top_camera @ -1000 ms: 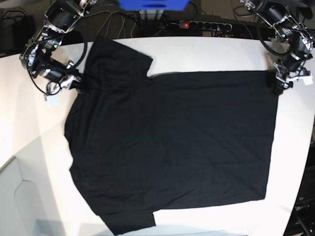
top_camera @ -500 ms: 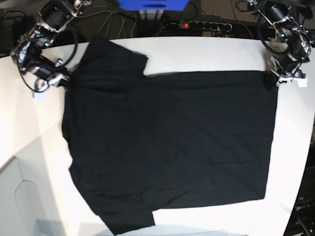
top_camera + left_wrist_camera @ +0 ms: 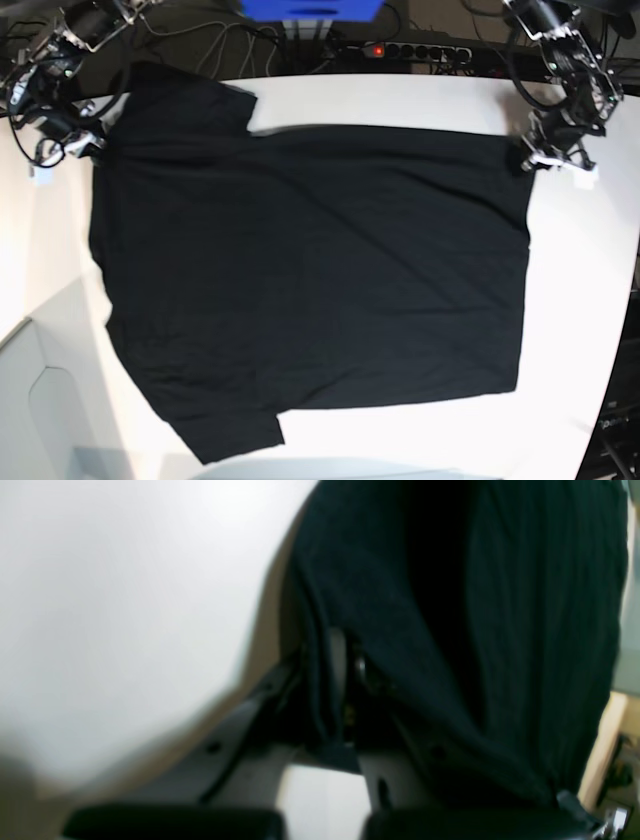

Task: Fold the T-shirt properly
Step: 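Drag the shirt across the table with both grippers holding its corners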

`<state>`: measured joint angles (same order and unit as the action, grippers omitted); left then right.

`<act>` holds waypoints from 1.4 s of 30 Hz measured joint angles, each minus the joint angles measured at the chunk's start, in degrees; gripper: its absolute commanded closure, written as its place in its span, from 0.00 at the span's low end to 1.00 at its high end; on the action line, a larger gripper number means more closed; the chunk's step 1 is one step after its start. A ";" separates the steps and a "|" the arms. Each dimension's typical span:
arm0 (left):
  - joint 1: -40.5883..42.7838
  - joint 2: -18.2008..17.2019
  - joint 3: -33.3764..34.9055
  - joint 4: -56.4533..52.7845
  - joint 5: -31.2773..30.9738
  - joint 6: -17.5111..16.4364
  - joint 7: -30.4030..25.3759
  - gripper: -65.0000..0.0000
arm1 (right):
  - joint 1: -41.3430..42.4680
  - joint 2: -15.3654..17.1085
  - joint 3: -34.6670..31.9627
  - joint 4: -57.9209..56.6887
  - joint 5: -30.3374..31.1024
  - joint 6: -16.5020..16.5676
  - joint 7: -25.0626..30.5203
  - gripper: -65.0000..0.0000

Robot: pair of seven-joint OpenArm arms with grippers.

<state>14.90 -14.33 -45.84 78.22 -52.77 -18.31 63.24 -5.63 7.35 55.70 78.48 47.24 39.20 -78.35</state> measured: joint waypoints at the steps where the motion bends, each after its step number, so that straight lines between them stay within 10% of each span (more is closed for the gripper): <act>1: 0.72 0.26 -0.04 0.85 0.02 0.00 -0.02 0.99 | -0.33 0.35 0.22 0.02 -0.02 0.00 0.00 1.00; 29: 12.39 4.57 -5.01 26.18 -0.07 -0.15 1.27 0.99 | -7.67 -2.78 0.15 20.02 -4.68 0.22 -2.69 1.00; 42: 1.62 5.55 -2.78 21.22 0.57 0.39 1.01 0.99 | 5.29 -3.54 -5.11 17.33 -4.59 0.17 -2.51 1.00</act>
<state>16.51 -8.78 -48.62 99.44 -52.21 -17.91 64.25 -0.34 3.81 50.59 95.81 42.65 39.38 -80.86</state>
